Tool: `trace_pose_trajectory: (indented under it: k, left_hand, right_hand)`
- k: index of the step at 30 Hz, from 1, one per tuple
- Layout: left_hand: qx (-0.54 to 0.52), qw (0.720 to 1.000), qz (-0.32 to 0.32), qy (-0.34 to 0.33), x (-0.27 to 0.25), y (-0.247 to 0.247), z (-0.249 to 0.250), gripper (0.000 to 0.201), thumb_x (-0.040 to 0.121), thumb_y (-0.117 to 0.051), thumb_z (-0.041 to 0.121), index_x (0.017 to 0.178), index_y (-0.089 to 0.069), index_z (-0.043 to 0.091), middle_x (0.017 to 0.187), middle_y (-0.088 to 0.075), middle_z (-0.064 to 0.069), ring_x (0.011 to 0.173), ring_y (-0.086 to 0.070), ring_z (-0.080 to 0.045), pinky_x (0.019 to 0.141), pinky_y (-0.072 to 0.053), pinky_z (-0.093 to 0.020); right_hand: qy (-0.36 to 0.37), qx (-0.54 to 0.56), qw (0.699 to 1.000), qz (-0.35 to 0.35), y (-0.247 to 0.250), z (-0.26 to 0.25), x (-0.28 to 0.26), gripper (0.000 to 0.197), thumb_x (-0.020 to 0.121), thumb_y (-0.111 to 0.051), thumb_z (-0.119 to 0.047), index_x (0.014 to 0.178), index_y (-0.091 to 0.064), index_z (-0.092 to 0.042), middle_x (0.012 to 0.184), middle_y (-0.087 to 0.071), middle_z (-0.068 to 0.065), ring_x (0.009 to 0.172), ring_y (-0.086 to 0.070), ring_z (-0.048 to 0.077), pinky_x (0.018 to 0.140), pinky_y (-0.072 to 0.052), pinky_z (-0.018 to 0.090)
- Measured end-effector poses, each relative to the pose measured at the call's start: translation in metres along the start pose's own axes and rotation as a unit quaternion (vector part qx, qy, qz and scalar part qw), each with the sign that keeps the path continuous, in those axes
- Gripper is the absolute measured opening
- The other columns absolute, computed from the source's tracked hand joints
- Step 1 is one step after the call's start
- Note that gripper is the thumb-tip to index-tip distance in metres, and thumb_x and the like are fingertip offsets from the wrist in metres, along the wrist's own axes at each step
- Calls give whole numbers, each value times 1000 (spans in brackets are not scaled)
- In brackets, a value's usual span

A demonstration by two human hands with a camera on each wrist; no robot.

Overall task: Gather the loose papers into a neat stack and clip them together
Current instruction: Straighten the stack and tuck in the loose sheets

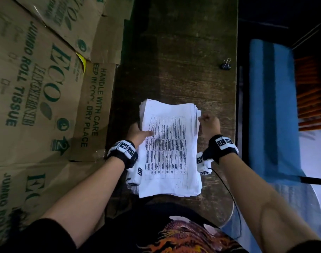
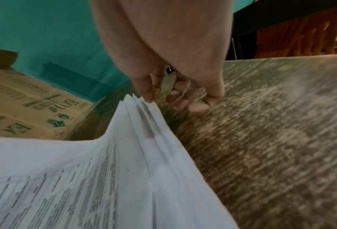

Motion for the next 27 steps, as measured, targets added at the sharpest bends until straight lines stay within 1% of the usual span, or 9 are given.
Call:
trace_pose_trajectory:
  k: [2, 6, 8, 10, 14, 17, 20, 24, 27]
  left_hand:
    - [-14, 1000, 9, -2, -1, 0, -3, 59, 69, -83, 11, 123, -56, 11, 116, -64, -1, 103, -58, -15, 94, -43, -30]
    - [-15, 998, 60, 2, -6, -3, -4, 76, 68, -82, 9, 133, -42, 10, 126, -56, -3, 115, -55, -21, 97, -42, -32]
    - [61, 988, 137, -20, -18, -12, 9, 89, 66, -81, 10, 139, -29, 14, 139, -41, -10, 125, -45, -28, 104, -38, -40]
    - [211, 950, 211, -90, -35, -27, 31, 94, 64, -81, 19, 139, -25, 20, 143, -28, -11, 129, -32, -32, 105, -31, -51]
    - [315, 916, 82, -236, -48, -92, 60, 73, 72, -74, 41, 129, -37, 15, 133, -32, -11, 120, -35, -30, 95, -42, -51]
    - [247, 955, 29, -160, -42, -135, 71, 64, 74, -70, 47, 118, -38, 14, 124, -33, -9, 115, -34, -29, 89, -44, -51]
    - [242, 964, 47, -98, -29, -157, 77, 58, 78, -68, 42, 117, -37, 14, 125, -33, -9, 118, -32, -31, 91, -39, -55]
    - [254, 960, 49, -103, -15, -166, 75, 49, 82, -68, 22, 118, -35, 12, 125, -33, -11, 118, -34, -34, 87, -43, -56]
    - [266, 954, 49, -130, -14, -164, 73, 54, 79, -70, 24, 118, -37, 8, 124, -36, -13, 116, -38, -35, 82, -47, -53]
  right_hand:
    - [2, 40, 999, -12, 1, 0, 1, 24, 92, -55, -10, 72, -50, -22, 74, -58, 6, 67, -53, 22, 60, -43, 31]
    - [15, 60, 998, -12, 3, 3, -3, 11, 96, -50, -10, 85, -49, -8, 75, -56, 5, 65, -51, 20, 60, -40, 30]
    - [21, 64, 998, -10, 3, 4, -3, 9, 95, -51, -8, 87, -50, -7, 79, -60, 7, 69, -55, 22, 63, -44, 32]
    - [23, 66, 998, -9, 4, 6, -2, 8, 95, -52, -10, 88, -52, -7, 83, -62, 9, 73, -57, 22, 65, -43, 31]
    - [8, 87, 995, -38, 8, 9, 1, 11, 94, -56, -16, 85, -55, -10, 81, -65, 16, 68, -59, 25, 60, -48, 37]
    - [-10, 128, 989, -77, 10, 15, 5, 13, 91, -58, -16, 78, -57, -18, 81, -67, 19, 65, -60, 30, 58, -50, 43]
    - [-41, 195, 975, -96, 9, 13, 6, 20, 91, -56, -5, 76, -55, -18, 72, -59, 11, 62, -52, 22, 55, -41, 33]
    - [-30, 172, 980, -91, 7, 13, 8, 24, 88, -57, -9, 71, -58, -26, 74, -62, 11, 66, -56, 23, 60, -44, 37]
    - [-28, 156, 984, -77, 5, 15, 10, 10, 90, -54, -8, 85, -61, -11, 87, -67, 24, 71, -59, 28, 62, -51, 47]
Point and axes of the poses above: each hand's wrist, its own x-axis towards the middle knuckle, its own y-axis out of the back of the hand, z = x × y, the point moved 1 cm from there along x, towards the middle knuckle
